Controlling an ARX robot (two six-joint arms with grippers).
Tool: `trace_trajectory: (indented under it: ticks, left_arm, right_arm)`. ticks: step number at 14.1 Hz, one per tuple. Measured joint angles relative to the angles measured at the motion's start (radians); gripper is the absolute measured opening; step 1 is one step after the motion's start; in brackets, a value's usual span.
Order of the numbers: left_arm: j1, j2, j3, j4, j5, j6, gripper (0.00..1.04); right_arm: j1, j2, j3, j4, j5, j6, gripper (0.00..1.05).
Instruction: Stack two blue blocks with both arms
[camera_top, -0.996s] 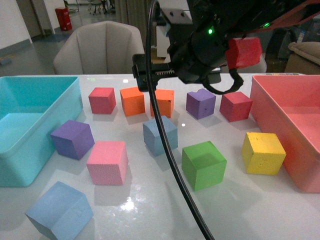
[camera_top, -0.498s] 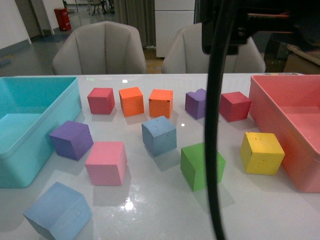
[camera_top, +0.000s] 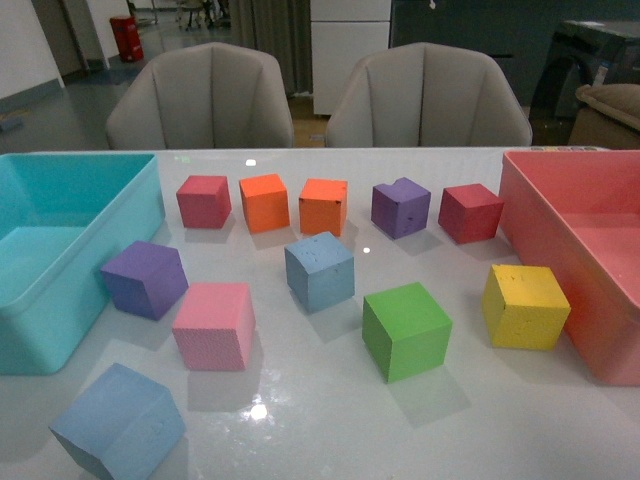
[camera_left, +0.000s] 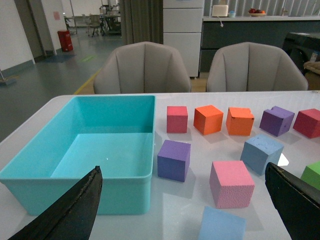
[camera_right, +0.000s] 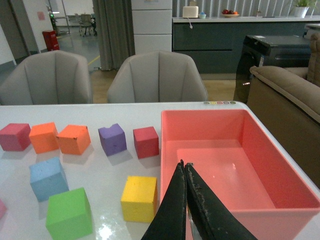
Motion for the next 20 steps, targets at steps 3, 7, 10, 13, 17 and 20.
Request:
trace_trajectory:
  ticks: [3, 7, 10, 13, 17, 20]
  left_arm:
    - [0.0, 0.0, 0.0, 0.0, 0.0, 0.0, 0.98]
    - [0.0, 0.0, 0.0, 0.0, 0.0, 0.0, 0.98]
    - [0.0, 0.0, 0.0, 0.0, 0.0, 0.0, 0.98]
    - [0.0, 0.0, 0.0, 0.0, 0.0, 0.0, 0.98]
    - [0.0, 0.0, 0.0, 0.0, 0.0, 0.0, 0.98]
    - [0.0, 0.0, 0.0, 0.0, 0.0, 0.0, 0.98]
  right_arm:
    - [-0.016, -0.026, -0.027, -0.013, -0.012, 0.0, 0.02]
    - [-0.054, -0.052, -0.042, -0.026, -0.066, 0.0, 0.02]
    - [-0.122, -0.138, -0.079, -0.06, -0.125, 0.0, 0.02]
    - [-0.122, -0.213, -0.108, -0.108, -0.124, 0.0, 0.02]
    - [-0.122, -0.293, -0.148, -0.141, -0.124, 0.0, 0.02]
    - [-0.122, -0.355, -0.148, -0.198, -0.125, 0.0, 0.02]
